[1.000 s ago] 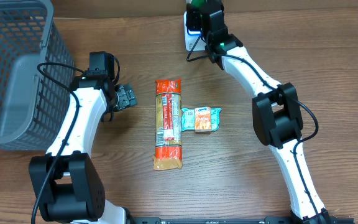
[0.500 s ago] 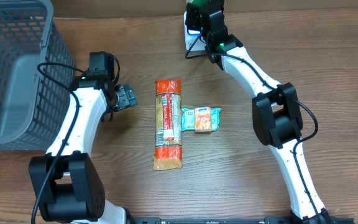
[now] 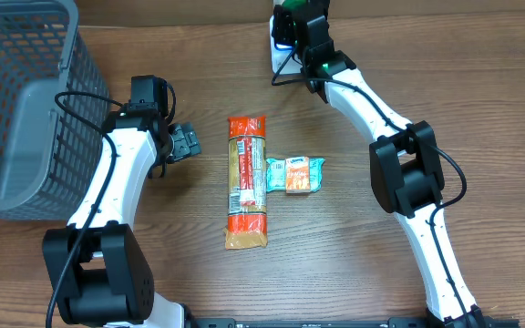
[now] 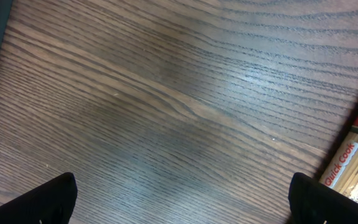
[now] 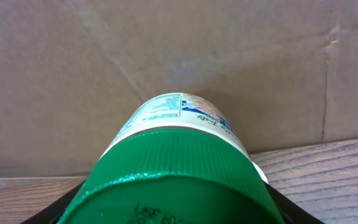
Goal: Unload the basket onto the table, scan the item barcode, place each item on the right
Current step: 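Hold the green jar in front of the scanner with right gripper, then carry the green jar right and lower it onto the table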
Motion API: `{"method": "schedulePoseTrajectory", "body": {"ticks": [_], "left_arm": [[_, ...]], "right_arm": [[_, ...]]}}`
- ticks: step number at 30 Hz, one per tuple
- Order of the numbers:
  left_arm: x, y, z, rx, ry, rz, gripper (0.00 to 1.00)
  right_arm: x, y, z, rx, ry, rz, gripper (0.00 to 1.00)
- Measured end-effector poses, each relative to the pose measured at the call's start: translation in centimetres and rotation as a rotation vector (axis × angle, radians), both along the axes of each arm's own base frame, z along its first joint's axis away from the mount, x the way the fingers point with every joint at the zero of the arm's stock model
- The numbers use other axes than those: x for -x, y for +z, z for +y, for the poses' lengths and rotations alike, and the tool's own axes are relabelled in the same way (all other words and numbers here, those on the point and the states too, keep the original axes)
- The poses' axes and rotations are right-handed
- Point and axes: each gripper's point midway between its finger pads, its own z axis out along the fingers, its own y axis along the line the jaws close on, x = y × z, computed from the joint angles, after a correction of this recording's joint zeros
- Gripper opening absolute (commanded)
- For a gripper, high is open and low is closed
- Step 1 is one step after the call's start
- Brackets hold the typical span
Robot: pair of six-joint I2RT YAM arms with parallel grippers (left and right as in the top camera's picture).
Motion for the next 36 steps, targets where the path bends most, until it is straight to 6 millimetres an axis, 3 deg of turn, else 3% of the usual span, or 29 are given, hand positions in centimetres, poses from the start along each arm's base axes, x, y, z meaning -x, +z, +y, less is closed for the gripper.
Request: {"method": "schedulePoseTrajectory", "body": {"ticks": [14, 18, 20, 24, 27, 29, 32, 36], "left_arm": [[0.0, 0.0, 0.0, 0.000, 0.000, 0.000, 1.00], [0.0, 0.0, 0.0, 0.000, 0.000, 0.000, 1.00], [0.0, 0.0, 0.0, 0.000, 0.000, 0.000, 1.00], [0.0, 0.0, 0.0, 0.000, 0.000, 0.001, 1.00], [0.0, 0.0, 0.0, 0.000, 0.000, 0.000, 1.00], [0.0, 0.0, 0.0, 0.000, 0.000, 0.000, 1.00], [0.0, 0.0, 0.0, 0.000, 0.000, 0.000, 1.00], [0.0, 0.0, 0.0, 0.000, 0.000, 0.000, 1.00]], "right_arm": [[0.0, 0.2, -0.1, 0.003, 0.000, 0.001, 0.04], [1.0, 1.4, -1.0, 0.048, 0.006, 0.052, 0.04], [1.8, 3.0, -1.9, 0.063, 0.002, 0.077, 0.04], [4.6, 7.4, -4.2, 0.104, -0.008, 0.153, 0.04], [8.7, 11.4, -6.8, 0.144, -0.018, 0.240, 0.04], [11.3, 13.0, -8.6, 0.173, -0.025, 0.305, 0.04], [15.0, 13.2, -11.7, 0.230, -0.044, 0.434, 0.04], [20.0, 9.0, -16.7, 0.330, -0.078, 0.719, 0.04]]}}
